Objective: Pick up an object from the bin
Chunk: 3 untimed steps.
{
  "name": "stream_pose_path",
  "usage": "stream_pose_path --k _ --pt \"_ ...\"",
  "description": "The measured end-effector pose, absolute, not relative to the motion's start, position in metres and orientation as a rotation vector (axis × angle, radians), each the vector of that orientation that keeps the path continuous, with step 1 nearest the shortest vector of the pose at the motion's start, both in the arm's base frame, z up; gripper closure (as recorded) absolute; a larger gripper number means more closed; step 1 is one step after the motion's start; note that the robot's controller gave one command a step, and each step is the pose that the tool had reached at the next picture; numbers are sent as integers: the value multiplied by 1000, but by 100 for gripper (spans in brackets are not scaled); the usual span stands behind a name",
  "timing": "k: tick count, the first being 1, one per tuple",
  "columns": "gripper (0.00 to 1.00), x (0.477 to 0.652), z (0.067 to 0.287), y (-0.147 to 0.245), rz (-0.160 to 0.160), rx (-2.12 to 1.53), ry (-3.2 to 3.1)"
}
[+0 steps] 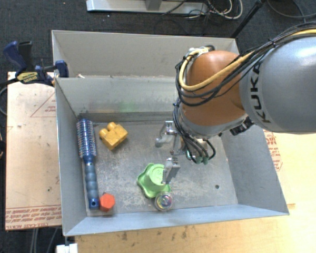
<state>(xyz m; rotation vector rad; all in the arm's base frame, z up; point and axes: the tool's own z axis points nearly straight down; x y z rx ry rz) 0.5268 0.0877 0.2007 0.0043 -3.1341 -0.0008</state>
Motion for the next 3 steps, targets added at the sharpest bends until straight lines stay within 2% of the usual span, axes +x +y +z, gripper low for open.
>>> stream_pose_path --k 1,2,3 --pt "0 491 87 75 -11 -238 -3158" --pt "0 484 101 98 -5 -252 -3135" --pt "0 487 100 80 -2 -345 -3124"
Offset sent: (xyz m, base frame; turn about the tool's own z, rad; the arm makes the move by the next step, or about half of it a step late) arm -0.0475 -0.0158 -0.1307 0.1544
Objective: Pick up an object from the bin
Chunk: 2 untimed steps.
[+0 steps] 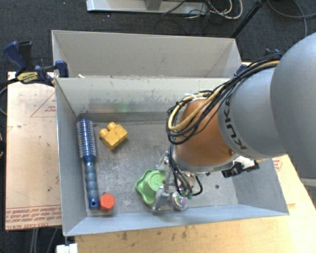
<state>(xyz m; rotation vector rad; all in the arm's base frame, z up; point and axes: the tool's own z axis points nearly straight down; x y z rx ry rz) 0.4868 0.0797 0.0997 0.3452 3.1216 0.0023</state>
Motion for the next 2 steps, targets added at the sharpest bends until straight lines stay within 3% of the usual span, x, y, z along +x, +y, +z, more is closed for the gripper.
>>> stream_pose_path --k 1,2 --pt "0 490 80 97 6 396 3090" --pt "0 490 80 95 32 698 3043"
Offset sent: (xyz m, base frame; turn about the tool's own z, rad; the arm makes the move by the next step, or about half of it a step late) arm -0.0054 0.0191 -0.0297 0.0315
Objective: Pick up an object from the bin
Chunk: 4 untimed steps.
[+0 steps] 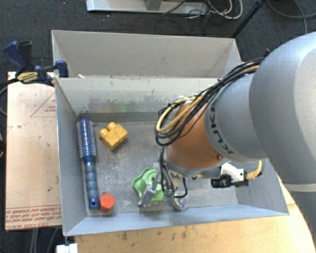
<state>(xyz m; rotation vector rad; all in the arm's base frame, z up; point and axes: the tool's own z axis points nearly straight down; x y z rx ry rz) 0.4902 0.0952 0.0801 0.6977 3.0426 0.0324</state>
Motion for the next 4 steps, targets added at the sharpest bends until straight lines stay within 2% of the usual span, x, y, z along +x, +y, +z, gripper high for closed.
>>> stream_pose_path --k 1,2,3,4 --pt "100 490 80 95 33 700 3043" --pt "100 491 118 96 4 698 3060" --pt "100 492 152 97 3 694 3061" --pt "100 493 173 97 3 690 3063"
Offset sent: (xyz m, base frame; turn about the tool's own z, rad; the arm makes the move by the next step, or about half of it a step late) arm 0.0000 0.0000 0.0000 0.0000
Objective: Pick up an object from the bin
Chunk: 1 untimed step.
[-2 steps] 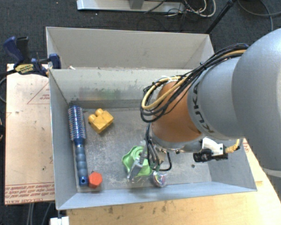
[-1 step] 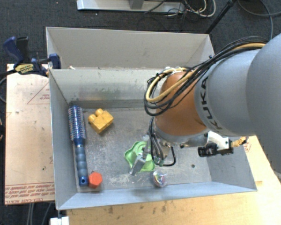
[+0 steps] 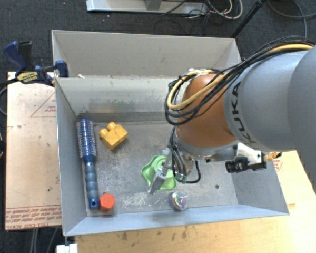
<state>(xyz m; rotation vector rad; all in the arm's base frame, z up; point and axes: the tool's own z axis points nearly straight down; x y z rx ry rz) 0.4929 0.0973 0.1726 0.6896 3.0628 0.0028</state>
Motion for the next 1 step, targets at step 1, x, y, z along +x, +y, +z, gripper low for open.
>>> stream_pose_path --k 1 --pt "100 494 186 98 3 686 3064"
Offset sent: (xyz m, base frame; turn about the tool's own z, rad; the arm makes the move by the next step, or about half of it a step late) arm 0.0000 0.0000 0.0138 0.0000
